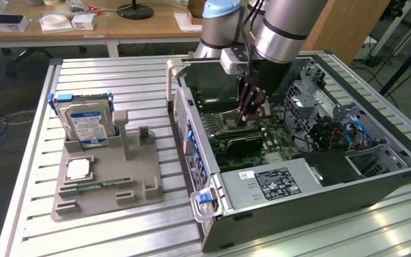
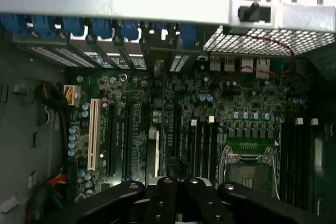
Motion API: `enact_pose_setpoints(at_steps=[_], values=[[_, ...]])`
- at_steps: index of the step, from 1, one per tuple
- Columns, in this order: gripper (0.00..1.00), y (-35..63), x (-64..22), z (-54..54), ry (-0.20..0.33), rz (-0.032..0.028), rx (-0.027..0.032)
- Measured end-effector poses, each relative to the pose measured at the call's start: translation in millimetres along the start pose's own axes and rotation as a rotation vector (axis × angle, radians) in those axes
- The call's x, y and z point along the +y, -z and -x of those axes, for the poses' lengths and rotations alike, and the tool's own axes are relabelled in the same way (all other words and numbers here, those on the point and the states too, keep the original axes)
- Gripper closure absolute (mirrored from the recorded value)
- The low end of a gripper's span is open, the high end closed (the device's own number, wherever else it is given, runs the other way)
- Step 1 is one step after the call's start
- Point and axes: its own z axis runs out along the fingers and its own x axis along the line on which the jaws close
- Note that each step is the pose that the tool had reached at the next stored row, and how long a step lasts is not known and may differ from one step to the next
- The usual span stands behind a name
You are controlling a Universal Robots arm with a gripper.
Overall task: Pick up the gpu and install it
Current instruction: 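Press down on the gpu until it lock into place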
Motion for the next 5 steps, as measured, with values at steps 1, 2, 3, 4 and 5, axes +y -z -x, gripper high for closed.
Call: enact_pose_setpoints(at_steps=[1, 2, 3, 4, 5], values=[[0.89, 0.3, -3.2, -0.1, 0.0, 0.0, 0.0], [0.89, 0.6, -6.5, -0.1, 0.001, 0.0, -0.0001], [0.89, 0.9, -9.8, -0.2, 0.001, 0.0, -0.0003], [0.89, 1.3, -13.1, -0.3, 0.001, 0.0001, -0.0004], [0.89, 1.6, -16.5, -0.4, 0.001, 0.0, -0.0006]])
